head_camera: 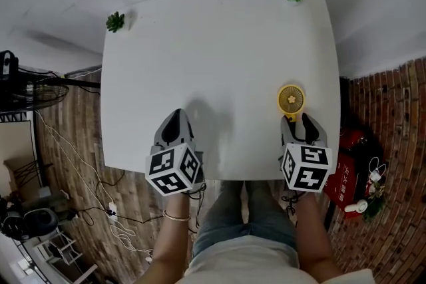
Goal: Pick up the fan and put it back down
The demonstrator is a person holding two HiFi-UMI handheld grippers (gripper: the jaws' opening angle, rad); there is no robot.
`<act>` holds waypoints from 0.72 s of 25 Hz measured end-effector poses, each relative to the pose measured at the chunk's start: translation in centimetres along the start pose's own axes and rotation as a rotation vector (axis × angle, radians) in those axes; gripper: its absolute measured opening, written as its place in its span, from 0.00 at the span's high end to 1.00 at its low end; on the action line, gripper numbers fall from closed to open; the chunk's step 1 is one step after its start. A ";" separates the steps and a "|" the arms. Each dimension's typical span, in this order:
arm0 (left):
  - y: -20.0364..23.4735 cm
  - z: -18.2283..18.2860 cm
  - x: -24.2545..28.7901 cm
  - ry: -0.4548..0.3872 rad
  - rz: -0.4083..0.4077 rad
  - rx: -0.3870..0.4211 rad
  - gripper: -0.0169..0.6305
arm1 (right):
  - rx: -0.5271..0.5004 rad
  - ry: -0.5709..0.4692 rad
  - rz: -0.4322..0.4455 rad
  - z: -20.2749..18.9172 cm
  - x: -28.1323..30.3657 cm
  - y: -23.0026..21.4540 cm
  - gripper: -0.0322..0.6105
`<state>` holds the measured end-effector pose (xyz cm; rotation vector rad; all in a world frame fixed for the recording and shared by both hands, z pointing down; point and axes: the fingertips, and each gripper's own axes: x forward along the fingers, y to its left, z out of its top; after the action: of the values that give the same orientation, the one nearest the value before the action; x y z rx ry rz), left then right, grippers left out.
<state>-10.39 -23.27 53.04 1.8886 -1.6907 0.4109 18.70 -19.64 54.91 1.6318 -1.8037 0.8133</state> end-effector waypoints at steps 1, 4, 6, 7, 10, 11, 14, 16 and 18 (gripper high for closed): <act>-0.1 0.4 0.0 -0.007 -0.003 0.000 0.95 | -0.002 -0.016 -0.005 0.6 -0.3 -0.2 0.62; -0.7 1.9 -0.2 -0.032 -0.012 0.002 0.95 | -0.012 -0.075 -0.019 2.6 -1.6 -0.6 0.63; -1.6 3.3 -0.3 -0.059 -0.030 0.007 0.95 | -0.014 -0.121 -0.033 4.2 -2.6 -1.3 0.66; -2.2 4.2 -0.4 -0.077 -0.043 0.011 0.95 | -0.012 -0.145 -0.042 5.0 -3.2 -1.7 0.69; -4.0 7.2 -0.9 -0.137 -0.085 0.031 0.95 | 0.003 -0.224 -0.078 7.8 -5.5 -3.5 0.76; -4.6 8.1 -1.2 -0.156 -0.098 0.039 0.95 | 0.008 -0.249 -0.092 8.7 -6.4 -4.2 0.78; -6.1 10.9 -2.4 -0.210 -0.137 0.064 0.96 | 0.033 -0.336 -0.141 11.2 -9.7 -6.4 0.85; -7.0 12.7 -3.3 -0.249 -0.163 0.076 0.96 | 0.054 -0.408 -0.185 13.0 -12.3 -8.1 0.91; -8.1 14.5 -4.1 -0.290 -0.188 0.091 0.96 | 0.070 -0.485 -0.224 14.8 -15.0 -9.6 0.95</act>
<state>-5.20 -28.24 37.49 2.2397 -1.6746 0.1457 29.50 -21.75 34.49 2.1714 -1.8650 0.4039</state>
